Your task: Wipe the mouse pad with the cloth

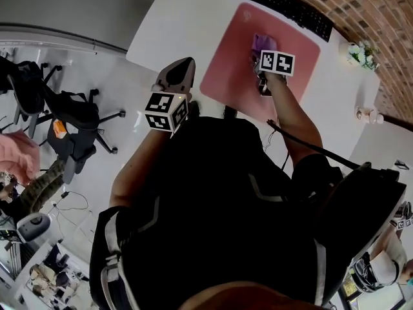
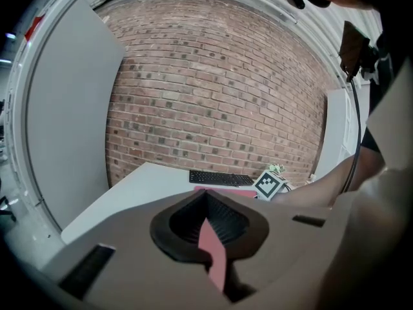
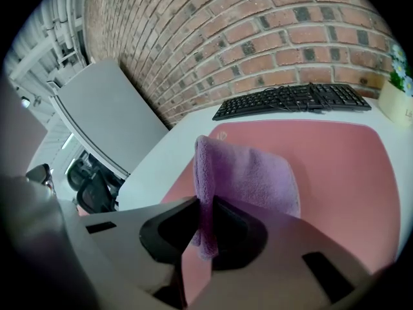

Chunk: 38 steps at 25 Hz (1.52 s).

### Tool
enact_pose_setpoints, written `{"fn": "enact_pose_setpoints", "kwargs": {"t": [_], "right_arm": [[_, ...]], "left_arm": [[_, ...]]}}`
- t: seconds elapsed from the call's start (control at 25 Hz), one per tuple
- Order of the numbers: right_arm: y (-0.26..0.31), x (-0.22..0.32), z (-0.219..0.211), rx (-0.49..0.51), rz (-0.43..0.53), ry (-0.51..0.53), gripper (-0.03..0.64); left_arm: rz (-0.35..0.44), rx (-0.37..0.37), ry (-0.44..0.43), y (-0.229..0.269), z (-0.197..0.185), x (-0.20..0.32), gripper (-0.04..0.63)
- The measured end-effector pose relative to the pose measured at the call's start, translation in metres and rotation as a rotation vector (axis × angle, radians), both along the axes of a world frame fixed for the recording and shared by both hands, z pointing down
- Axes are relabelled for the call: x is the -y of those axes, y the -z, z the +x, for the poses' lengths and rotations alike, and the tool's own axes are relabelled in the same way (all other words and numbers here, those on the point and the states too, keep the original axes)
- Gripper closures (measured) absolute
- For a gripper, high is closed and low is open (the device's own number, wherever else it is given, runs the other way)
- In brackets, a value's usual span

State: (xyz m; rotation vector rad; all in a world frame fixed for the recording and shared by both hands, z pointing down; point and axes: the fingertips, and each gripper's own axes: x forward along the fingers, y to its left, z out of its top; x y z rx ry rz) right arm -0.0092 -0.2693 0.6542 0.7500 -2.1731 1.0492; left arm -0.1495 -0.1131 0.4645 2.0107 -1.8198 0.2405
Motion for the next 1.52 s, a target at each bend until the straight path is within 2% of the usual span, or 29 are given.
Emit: {"fn": "enact_pose_setpoints", "kwargs": {"t": [1.0, 1.16, 1.28, 1.52], "right_arm": [[0.005, -0.009, -0.109, 0.069, -0.041, 0.177, 0.563], [0.004, -0.009, -0.12, 0.064, -0.026, 0.181, 0.563], [0.009, -0.009, -0.129, 0.096, -0.035, 0.179, 0.563], [0.038, 0.001, -0.134, 0.186, -0.011, 0.14, 0.563]], "left_arm": [[-0.03, 0.011, 0.123, 0.001, -0.018, -0.013, 0.591], [-0.025, 0.011, 0.145, 0.003, -0.026, -0.016, 0.591], [-0.022, 0.008, 0.152, 0.003, -0.032, -0.018, 0.591], [-0.019, 0.0, 0.102, 0.001, -0.033, -0.009, 0.591]]}}
